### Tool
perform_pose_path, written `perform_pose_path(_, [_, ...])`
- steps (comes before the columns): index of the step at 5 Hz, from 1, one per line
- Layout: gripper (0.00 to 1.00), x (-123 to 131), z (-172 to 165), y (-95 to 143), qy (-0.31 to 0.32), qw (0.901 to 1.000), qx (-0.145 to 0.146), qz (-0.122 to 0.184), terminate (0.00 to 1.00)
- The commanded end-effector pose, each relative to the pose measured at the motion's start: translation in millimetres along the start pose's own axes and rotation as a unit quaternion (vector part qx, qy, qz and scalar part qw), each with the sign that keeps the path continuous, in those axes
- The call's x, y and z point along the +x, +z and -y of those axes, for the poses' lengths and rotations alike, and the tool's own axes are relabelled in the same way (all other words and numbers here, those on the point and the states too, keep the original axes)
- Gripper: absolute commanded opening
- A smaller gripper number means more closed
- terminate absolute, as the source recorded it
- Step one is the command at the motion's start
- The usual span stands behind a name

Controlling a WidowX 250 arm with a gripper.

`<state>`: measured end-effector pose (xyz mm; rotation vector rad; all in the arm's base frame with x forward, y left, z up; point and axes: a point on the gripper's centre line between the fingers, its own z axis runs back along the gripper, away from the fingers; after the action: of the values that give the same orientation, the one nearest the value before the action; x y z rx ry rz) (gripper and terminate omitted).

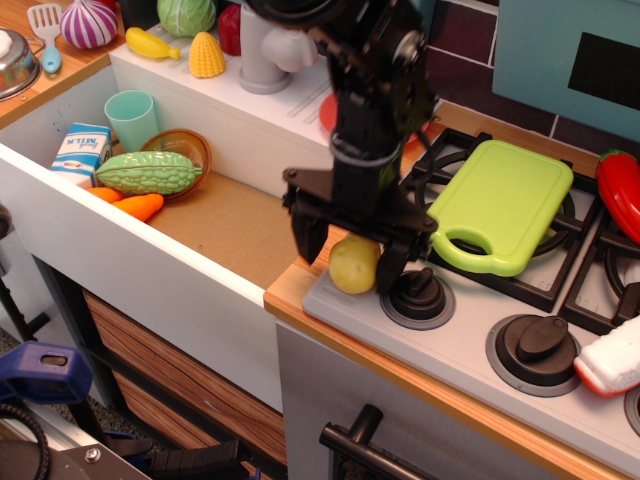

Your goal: Put potato on plate

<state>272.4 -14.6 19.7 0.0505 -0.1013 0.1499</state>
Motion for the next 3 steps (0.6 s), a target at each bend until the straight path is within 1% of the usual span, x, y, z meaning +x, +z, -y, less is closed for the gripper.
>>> perform_pose_path(1, [0.0, -2, -5, -1, 0.018, 0.9992, 0.007, 0.034, 0.0])
perform_pose_path(2, [0.0, 7, -12, 1, 0.005, 0.9992, 0.005, 0.038, 0.0])
perform_pose_path(3, [0.0, 42, -37, 11, -0.049, 0.9955, 0.042, 0.07, 0.0])
